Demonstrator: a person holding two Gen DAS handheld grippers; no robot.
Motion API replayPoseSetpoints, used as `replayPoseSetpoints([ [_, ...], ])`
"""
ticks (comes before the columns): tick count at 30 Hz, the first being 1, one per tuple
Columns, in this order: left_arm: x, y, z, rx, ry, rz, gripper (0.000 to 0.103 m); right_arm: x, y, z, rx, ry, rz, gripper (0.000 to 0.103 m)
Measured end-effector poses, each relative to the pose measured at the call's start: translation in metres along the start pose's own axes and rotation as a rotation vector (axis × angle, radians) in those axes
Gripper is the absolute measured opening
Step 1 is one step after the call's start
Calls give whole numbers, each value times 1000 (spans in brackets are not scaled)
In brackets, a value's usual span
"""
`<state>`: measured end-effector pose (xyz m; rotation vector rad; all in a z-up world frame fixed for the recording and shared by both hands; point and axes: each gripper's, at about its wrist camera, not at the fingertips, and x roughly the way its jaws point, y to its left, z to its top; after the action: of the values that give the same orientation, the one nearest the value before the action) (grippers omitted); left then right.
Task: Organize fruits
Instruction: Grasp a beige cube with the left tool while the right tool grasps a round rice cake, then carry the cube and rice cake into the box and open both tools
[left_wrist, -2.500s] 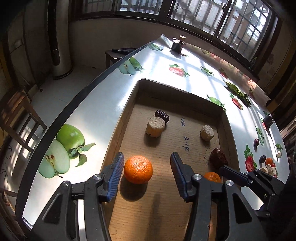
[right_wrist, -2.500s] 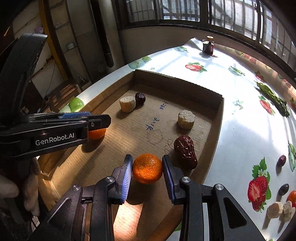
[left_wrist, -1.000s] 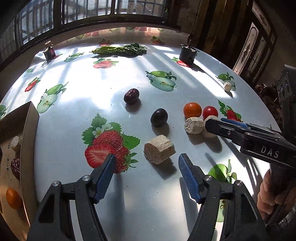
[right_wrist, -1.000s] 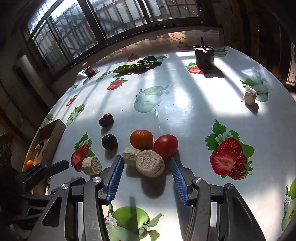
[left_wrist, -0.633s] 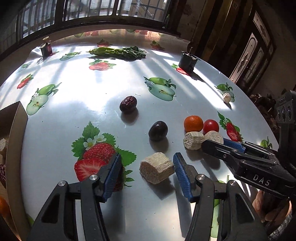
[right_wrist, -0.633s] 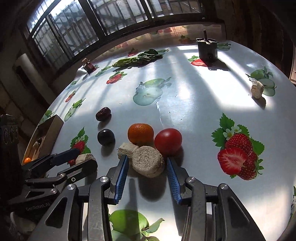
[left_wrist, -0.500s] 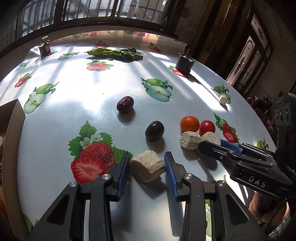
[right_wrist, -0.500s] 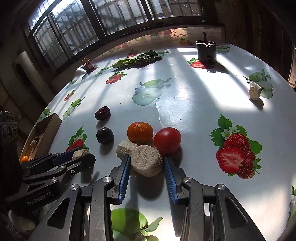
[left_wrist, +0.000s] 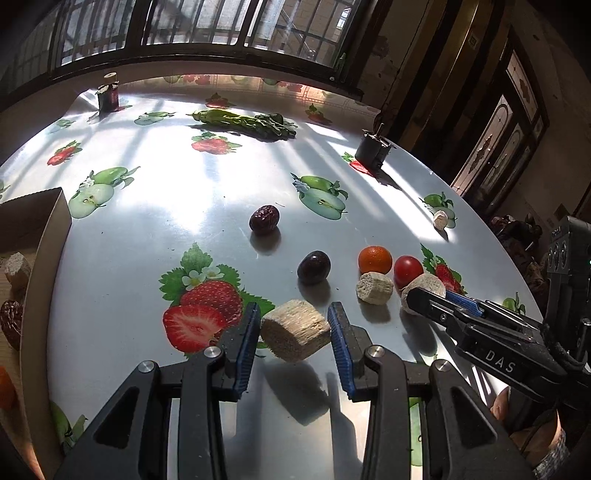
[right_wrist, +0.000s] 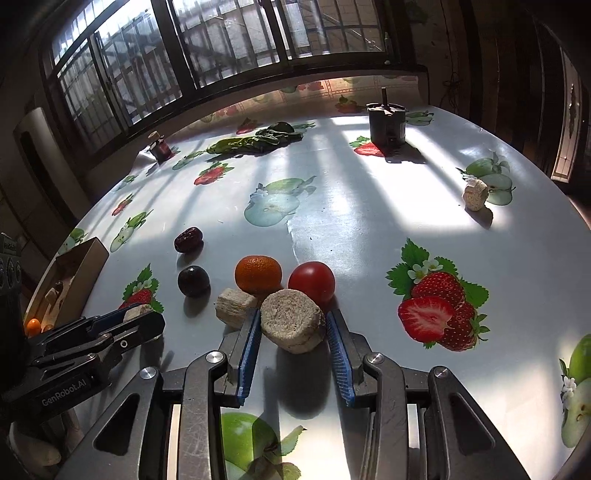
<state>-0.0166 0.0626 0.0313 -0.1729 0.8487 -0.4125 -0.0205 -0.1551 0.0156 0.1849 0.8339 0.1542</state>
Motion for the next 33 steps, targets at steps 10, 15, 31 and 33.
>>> replayPoseSetpoints([
  [10, -116, 69, -22, -150, -129, 93, 37, -43, 87, -3, -124, 34, 162, 39],
  [15, -152, 143, -40, -234, -135, 388, 37, -45, 163, -3, -242, 46, 274, 40],
  [31, -166, 237, -68, -407, -82, 484, 37, 26, 322, -59, -529, 222, 367, 40],
  [33, -164, 235, -67, -397, -80, 492, 37, 29, 325, -61, -535, 227, 360, 40],
])
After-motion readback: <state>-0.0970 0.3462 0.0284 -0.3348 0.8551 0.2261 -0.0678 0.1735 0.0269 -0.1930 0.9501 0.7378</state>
